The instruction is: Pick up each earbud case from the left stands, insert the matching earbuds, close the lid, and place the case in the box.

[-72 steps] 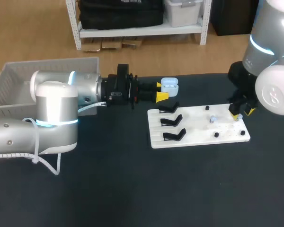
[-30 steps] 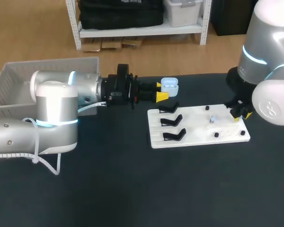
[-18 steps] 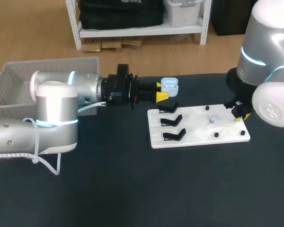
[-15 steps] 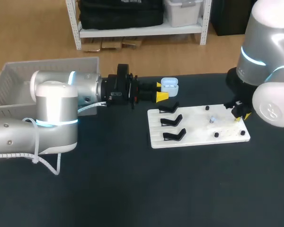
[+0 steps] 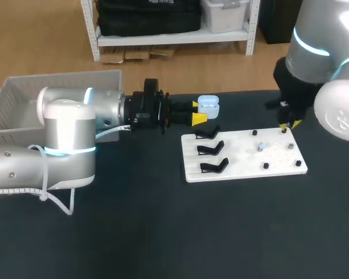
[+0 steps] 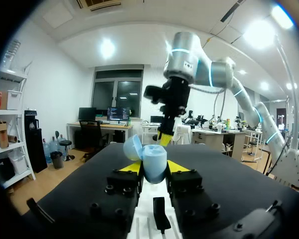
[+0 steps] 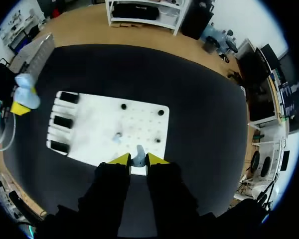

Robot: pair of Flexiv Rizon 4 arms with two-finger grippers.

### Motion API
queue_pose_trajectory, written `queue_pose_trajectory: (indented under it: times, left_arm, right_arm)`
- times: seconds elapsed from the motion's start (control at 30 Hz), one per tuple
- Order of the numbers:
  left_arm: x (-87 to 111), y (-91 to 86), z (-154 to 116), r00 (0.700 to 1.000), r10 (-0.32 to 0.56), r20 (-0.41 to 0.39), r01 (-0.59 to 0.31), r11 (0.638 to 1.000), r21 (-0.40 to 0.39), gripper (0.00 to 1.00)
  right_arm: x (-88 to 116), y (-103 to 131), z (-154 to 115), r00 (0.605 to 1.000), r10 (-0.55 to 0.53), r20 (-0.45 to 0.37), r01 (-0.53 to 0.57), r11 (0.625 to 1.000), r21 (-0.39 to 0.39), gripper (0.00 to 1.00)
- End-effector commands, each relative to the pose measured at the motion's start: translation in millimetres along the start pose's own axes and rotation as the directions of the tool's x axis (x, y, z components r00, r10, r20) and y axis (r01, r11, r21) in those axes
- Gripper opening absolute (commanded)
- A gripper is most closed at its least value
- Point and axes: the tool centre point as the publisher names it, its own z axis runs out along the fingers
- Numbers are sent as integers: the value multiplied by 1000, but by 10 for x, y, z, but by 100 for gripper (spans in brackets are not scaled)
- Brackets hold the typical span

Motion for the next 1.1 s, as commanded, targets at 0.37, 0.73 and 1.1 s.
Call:
queue_pose_trajectory:
  times: [0.37,0.73,1.1]
  left_arm:
    - [13,6,0,1000,3,4,-3,1000,0,0]
    - [13,6,0,1000,3,4,-3,1000,0,0]
    - [13,6,0,1000,3,4,-3,1000,0,0]
  right_arm:
    - [-309,833,-618,995,-45,-94,51,997,64,0]
    - [-368,974,-636,995,-67,-69,70,997,37,0]
    - [-368,974,-636,995,-67,-69,70,997,37,0]
